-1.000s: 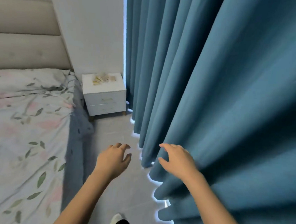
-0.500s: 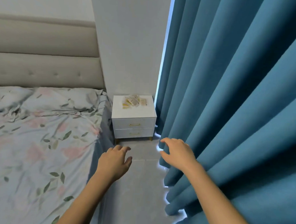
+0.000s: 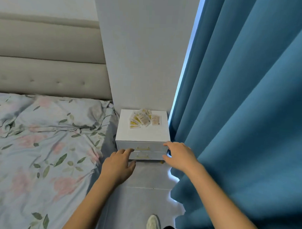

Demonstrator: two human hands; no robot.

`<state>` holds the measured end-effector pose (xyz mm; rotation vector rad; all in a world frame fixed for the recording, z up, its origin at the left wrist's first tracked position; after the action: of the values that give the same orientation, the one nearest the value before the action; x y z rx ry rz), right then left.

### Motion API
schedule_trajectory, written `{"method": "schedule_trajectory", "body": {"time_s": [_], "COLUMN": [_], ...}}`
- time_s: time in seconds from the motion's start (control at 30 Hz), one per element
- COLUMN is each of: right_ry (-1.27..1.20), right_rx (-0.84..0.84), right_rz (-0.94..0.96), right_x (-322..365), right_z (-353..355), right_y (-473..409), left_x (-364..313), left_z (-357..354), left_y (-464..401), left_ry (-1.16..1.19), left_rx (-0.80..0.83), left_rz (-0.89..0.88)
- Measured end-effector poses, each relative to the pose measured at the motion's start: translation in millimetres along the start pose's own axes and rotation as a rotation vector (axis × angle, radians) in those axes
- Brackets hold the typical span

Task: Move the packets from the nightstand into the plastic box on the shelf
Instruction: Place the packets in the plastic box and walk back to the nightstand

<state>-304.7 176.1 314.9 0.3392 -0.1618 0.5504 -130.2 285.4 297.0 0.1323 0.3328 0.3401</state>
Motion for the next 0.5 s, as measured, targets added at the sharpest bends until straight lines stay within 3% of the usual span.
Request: {"method": "schedule_trajectory", "body": {"time_s": [0.23,0.5], "right_ry": [0.069,0.083], "right_rx": [0.066,0.129], "right_rz": [0.107,0.125], "right_x": [0,-2], "right_z": [32,22], "right_y": [-129,-279], "left_x": [20,82], "left_z": [26,27], "left_y": [-106,-238], "left_ry": [0.004,0.045], "left_rx": [-0.014,-0.015], "left_rz": [0.105,0.190]}}
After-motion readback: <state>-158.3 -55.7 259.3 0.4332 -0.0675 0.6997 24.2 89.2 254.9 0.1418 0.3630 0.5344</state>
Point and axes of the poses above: each hand's wrist, its own y-axis away from the middle knuckle, its own z-axis out of the back of the hand, x = y × z, the point moved 7 cm from there along -y, towards the middle knuckle, and after that the axes turned 1 degree about y, right-handed, at the moved point
